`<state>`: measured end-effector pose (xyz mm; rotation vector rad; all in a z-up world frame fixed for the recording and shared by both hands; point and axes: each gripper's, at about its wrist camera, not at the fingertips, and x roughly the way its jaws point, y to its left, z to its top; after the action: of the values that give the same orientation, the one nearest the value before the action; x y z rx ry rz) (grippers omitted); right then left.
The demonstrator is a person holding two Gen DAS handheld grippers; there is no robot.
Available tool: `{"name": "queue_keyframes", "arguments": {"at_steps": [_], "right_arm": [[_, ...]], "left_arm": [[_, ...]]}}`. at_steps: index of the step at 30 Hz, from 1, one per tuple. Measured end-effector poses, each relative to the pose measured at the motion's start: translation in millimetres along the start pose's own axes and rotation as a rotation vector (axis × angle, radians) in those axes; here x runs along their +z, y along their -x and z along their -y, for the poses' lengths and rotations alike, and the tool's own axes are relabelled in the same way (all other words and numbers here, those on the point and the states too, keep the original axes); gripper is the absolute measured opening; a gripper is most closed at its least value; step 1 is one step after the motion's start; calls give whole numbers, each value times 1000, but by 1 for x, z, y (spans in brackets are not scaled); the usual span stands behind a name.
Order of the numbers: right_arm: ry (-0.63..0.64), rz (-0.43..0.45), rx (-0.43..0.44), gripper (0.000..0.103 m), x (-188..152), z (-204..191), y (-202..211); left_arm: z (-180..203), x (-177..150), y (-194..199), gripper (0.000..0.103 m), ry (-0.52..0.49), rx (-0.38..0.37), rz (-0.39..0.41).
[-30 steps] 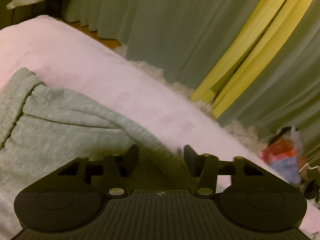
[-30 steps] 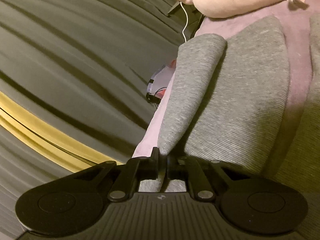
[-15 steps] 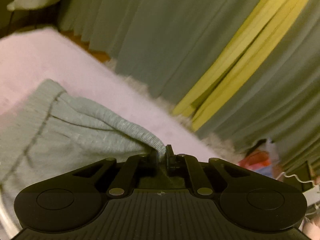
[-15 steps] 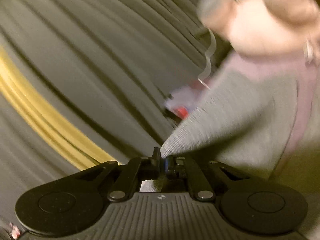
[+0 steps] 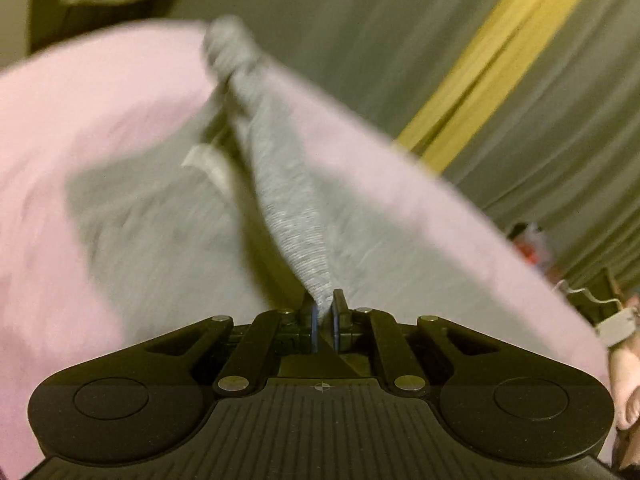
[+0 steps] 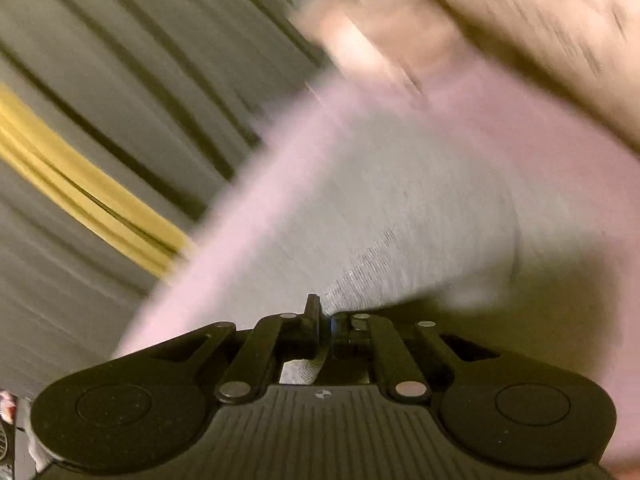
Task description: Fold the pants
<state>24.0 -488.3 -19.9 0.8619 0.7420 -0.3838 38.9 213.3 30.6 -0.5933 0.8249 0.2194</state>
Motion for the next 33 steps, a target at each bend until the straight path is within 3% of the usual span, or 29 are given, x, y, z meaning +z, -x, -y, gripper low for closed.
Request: {"name": "queue_keyframes", "arguments": {"at_steps": [2,5,6,7,8,9,12,13,14,16,22,25,27,31,33], "right_arm": [[-39,-53,-31,7,-1,8,-9],[-5,-33,-56,11,2,3,-12],[-2,-28,-53,15,2,6,-10],[-10,-27,-42,28,5,5,-14],[-24,-22,-45,42,3,6,-14],[-30,-12,-49,46,4,6,-17],[-27,6,-65,46,4,9,-21],[-33,10,-51,39,3,7,-26],[-42,14,-42,23,2,7,-28],[-37,29,-39,5,4,3,-28],[84,129,7,5,14,-16,13],[124,149,-4,5,19,-10,25],[135,121,-67,5,19,-2,22],[190,-21,-186,6,14,13,-8],[174,-55,-212,6,15,17,-15]], "left_arm": [[-14,-11,-12,10,59,44,-63],[-21,-11,-16,19,79,57,-60],[-23,-6,-15,39,82,63,-37],[-25,-6,-11,58,80,62,-16],[-26,-1,-11,64,80,74,23],[-27,4,-12,72,79,86,50],[-29,21,-27,69,100,107,40],[-30,26,-35,62,111,87,20],[-32,27,-39,56,121,91,3],[-34,29,-41,8,120,122,-8],[-40,27,0,8,53,65,54],[-49,22,7,8,43,89,18],[-52,16,0,8,44,116,-22],[-51,8,-19,13,17,181,-43],[-41,8,-22,27,-34,237,-46]]}}
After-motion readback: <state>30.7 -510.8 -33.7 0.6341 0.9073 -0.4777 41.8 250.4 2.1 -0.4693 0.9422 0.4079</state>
